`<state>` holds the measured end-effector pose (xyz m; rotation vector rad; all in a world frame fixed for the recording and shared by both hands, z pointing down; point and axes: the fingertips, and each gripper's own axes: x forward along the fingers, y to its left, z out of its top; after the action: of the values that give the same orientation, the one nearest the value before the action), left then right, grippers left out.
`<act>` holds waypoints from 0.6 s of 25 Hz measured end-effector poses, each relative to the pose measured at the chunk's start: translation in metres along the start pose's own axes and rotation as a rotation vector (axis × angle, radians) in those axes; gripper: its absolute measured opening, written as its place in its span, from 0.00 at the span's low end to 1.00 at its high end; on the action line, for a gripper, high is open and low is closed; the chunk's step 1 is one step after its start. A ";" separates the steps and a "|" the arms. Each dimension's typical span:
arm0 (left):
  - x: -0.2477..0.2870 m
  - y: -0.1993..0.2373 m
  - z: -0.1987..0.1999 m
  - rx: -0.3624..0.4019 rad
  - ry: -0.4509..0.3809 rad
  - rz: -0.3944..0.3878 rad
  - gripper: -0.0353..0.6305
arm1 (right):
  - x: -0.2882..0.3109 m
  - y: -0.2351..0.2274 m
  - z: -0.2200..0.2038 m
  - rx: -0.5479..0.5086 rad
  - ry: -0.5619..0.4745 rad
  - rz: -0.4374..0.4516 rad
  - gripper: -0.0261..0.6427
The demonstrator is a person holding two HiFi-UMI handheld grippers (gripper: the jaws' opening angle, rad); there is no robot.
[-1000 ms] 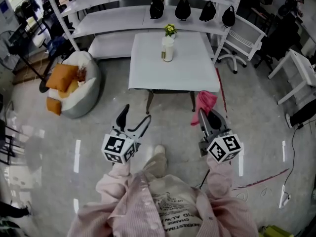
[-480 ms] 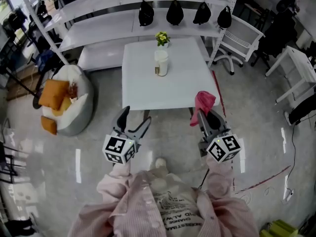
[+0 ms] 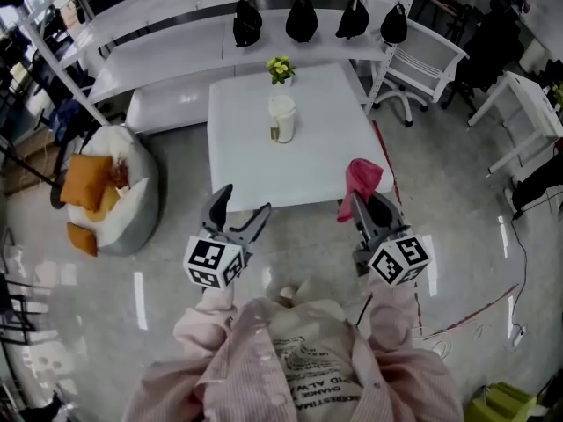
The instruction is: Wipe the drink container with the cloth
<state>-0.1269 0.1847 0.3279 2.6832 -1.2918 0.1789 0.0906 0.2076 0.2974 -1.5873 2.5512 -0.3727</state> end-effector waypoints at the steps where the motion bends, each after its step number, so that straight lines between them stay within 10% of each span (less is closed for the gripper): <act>1: 0.003 0.003 0.000 0.001 0.000 0.003 0.58 | 0.003 -0.002 0.000 0.000 0.000 -0.001 0.11; 15: 0.076 0.049 -0.006 0.004 0.050 0.019 0.58 | 0.095 -0.047 -0.003 0.034 0.033 0.042 0.11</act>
<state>-0.1184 0.0979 0.3512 2.6530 -1.3045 0.2498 0.0885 0.1034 0.3159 -1.5264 2.5837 -0.4393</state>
